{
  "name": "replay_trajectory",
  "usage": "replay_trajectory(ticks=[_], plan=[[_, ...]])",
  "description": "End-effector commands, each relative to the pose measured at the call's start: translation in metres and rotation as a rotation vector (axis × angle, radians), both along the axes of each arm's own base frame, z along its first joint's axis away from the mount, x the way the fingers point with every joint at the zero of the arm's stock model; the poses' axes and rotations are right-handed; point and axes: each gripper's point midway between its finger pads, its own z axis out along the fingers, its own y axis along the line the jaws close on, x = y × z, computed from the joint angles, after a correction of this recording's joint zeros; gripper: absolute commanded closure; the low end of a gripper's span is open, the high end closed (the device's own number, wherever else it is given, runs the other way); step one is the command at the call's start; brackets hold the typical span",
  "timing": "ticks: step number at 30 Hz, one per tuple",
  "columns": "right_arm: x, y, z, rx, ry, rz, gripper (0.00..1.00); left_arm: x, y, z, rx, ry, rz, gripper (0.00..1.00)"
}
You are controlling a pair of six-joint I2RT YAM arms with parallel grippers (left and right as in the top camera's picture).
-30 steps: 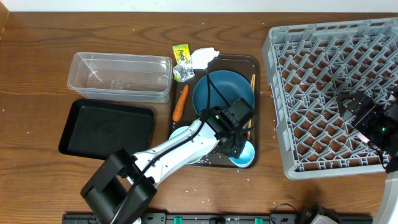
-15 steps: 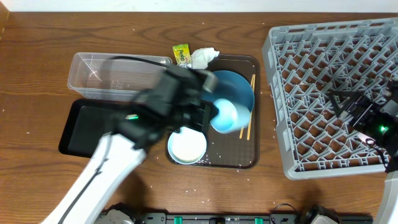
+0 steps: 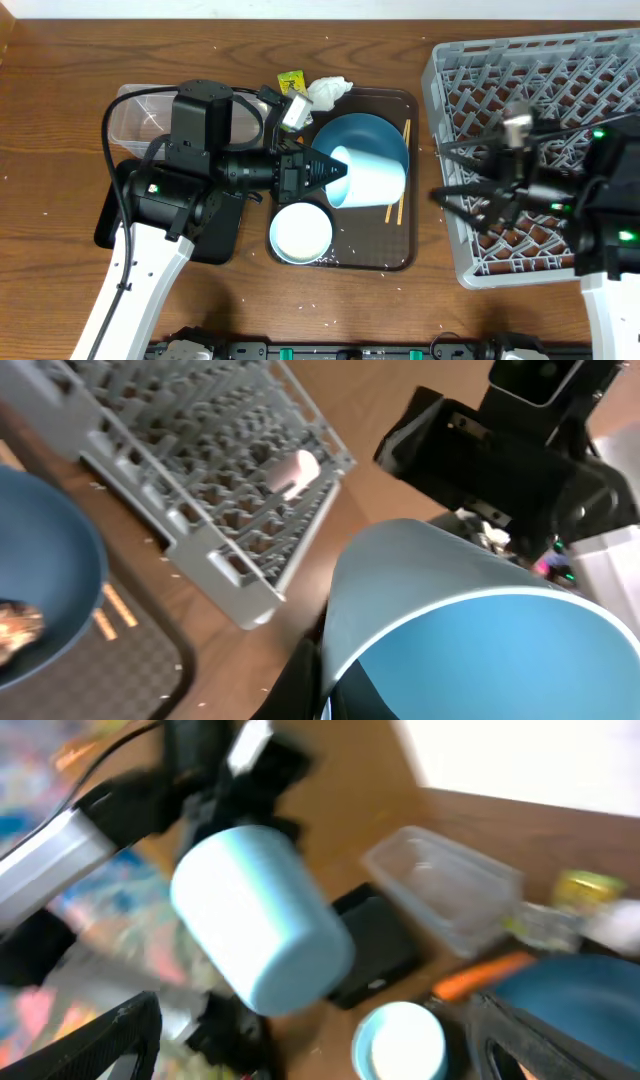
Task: Sort waste into correct bins and load items into the dishwasher rack
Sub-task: 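Hand the light-blue cup from the left to the right gripper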
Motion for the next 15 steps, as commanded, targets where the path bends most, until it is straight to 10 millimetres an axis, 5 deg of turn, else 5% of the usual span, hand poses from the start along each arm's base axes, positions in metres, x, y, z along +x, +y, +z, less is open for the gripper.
replay_trajectory(ticks=[1, 9, 15], plan=[[-0.017, 0.027, 0.007, -0.008, -0.083, 0.12, 0.08, -0.012, -0.002, 0.013, -0.055, -0.014, -0.07, 0.93], [-0.019, 0.066, -0.012, -0.105, -0.095, 0.159, 0.1, -0.023, -0.005, 0.026, -0.12, -0.029, -0.149, 0.94], [-0.024, 0.077, -0.009, -0.095, -0.134, 0.2, 0.34, -0.022, -0.005, 0.025, -0.117, -0.03, -0.145, 0.94]])
